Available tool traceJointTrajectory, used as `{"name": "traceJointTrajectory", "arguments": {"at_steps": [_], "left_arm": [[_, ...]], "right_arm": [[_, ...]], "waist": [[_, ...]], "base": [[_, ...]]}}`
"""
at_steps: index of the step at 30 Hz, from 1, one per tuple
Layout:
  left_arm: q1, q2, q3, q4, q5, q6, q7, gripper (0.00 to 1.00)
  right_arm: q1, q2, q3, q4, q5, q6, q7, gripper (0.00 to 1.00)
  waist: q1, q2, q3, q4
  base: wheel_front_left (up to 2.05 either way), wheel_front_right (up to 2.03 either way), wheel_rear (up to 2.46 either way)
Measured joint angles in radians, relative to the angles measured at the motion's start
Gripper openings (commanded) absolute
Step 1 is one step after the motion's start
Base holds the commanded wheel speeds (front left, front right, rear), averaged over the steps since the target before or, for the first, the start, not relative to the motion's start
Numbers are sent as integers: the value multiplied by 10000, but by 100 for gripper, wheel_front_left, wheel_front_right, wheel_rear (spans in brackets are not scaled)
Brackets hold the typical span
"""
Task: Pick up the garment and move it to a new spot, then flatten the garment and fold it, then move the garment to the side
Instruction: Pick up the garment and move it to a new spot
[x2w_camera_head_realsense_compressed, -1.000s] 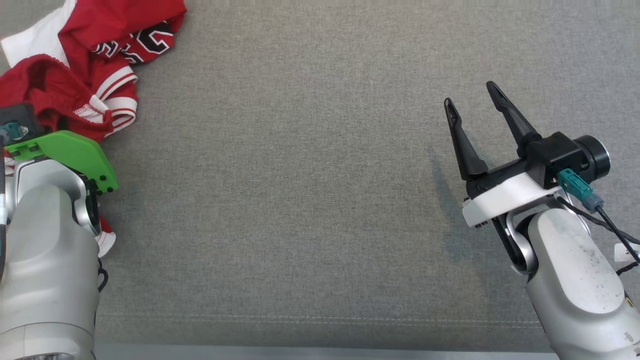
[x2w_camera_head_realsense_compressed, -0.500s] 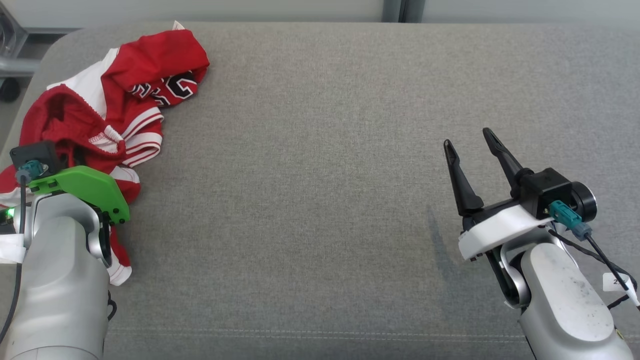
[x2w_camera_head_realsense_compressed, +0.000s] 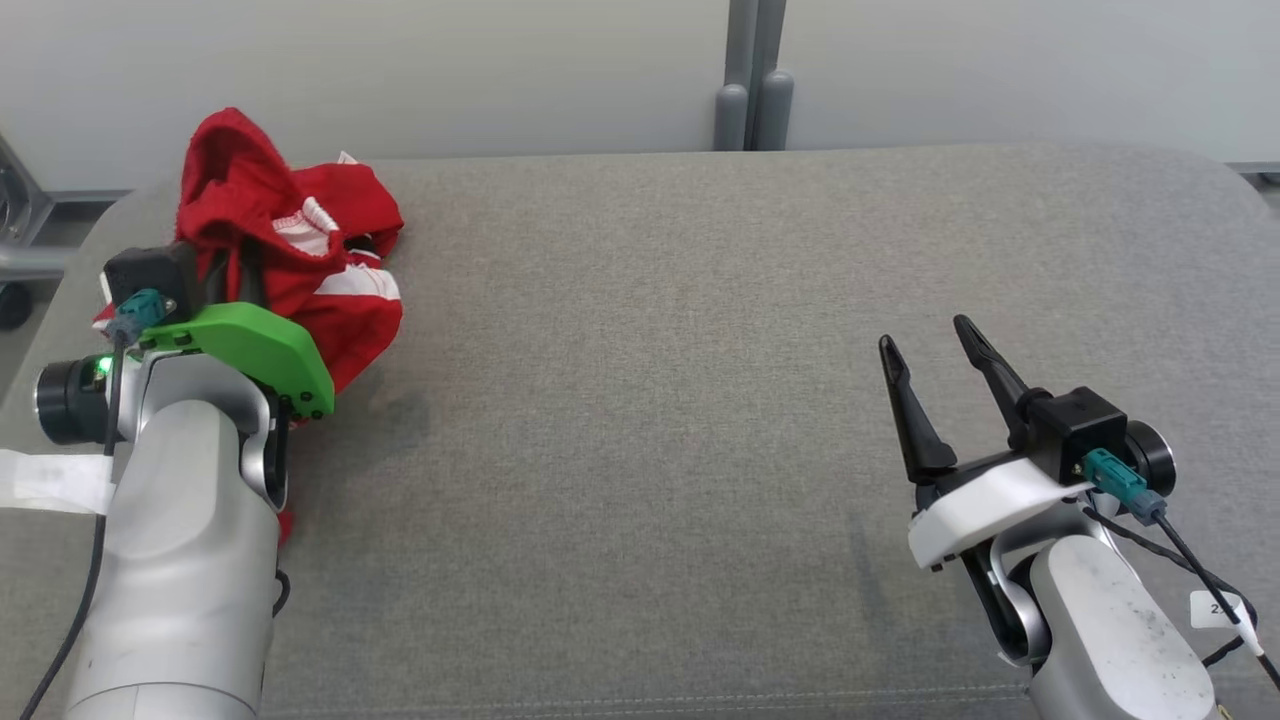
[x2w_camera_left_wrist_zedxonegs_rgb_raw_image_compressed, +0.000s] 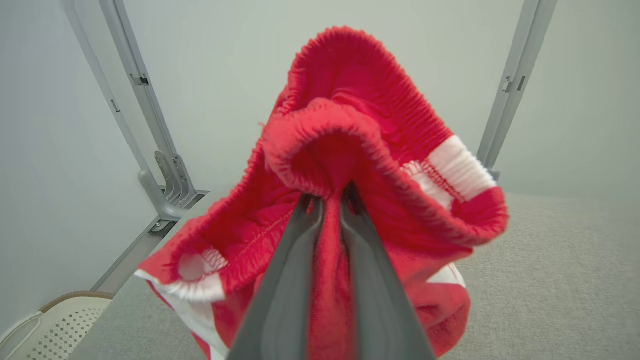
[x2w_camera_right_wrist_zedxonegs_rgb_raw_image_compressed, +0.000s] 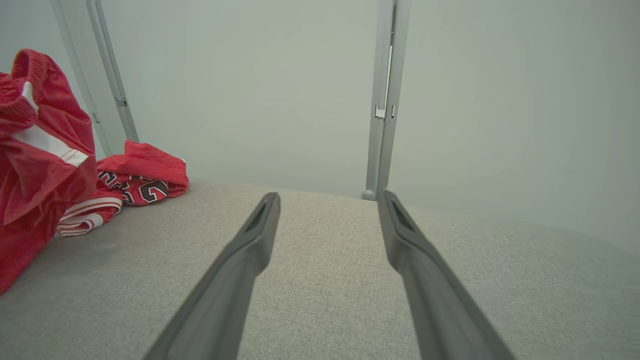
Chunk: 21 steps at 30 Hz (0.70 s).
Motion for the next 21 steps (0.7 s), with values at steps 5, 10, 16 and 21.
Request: {"name": "traceJointTrajectory", "arguments": {"at_steps": [5,10,16,21], "left_arm": [[15,-228,-405,-309,-19,-380,-8,0],[125,-261,-836,-464,-48,-564,6,0],[642,-244,-1666,-395,-102,-694,314,0],[884,-230,-2993,-447,-1118,-903,652,0]], "right_arm": [[101,17,4,-19,46,-2,0,100],[178,19,4,-48,44,-4,0,100],[201,23,81,-98,40,4,0,100],[208,61,234,-104,38,96,0,100]], "waist": [[0,0,-235,-431],[0,0,-359,-932],[0,0,-388,-1607],[0,0,-305,-2222]], "base": [[0,0,0],[0,0,0],[0,0,0],[0,0,0]]}}
